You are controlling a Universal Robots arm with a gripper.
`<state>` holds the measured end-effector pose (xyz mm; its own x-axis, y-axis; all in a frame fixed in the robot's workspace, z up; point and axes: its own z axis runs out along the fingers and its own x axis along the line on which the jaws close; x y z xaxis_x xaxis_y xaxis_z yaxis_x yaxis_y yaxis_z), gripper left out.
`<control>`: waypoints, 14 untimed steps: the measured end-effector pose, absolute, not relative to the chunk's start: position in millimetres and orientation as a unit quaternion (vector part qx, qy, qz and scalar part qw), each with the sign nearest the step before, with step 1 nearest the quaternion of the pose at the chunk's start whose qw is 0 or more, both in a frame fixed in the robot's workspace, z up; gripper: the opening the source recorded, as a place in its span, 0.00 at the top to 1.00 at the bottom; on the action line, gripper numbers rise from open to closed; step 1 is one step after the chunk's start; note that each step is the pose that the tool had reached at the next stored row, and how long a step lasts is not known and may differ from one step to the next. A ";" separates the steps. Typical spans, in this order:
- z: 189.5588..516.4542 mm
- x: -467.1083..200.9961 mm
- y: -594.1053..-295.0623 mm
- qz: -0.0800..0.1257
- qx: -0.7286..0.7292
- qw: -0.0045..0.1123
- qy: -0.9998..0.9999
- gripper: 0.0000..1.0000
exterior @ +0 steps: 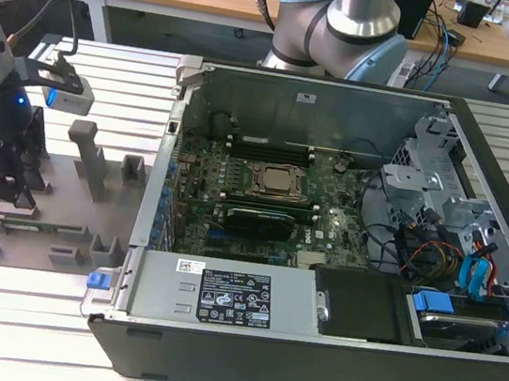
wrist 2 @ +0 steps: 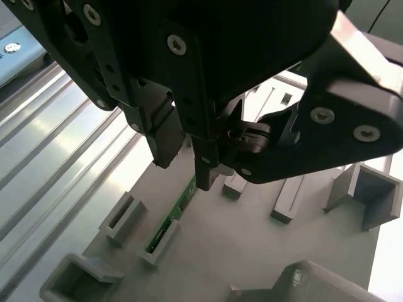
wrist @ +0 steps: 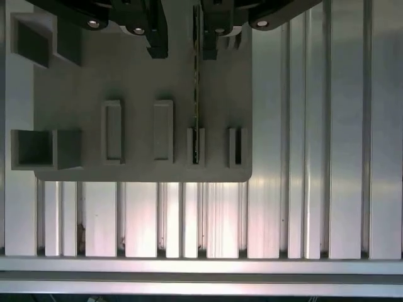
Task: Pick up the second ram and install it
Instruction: 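Pick up the second ram and move it above second insertion slot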
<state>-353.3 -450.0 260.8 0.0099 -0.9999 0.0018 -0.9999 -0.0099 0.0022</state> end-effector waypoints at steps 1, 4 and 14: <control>260.8 -353.4 -450.1 0.000 0.711 0.001 -0.703 0.64; 252.8 -359.2 -453.4 0.000 0.711 0.001 -0.704 0.64; 221.9 -362.0 -455.6 0.000 0.711 0.001 -0.703 0.64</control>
<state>-362.0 -455.6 221.9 0.0106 -0.9999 0.0017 -0.9999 -0.0106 0.0021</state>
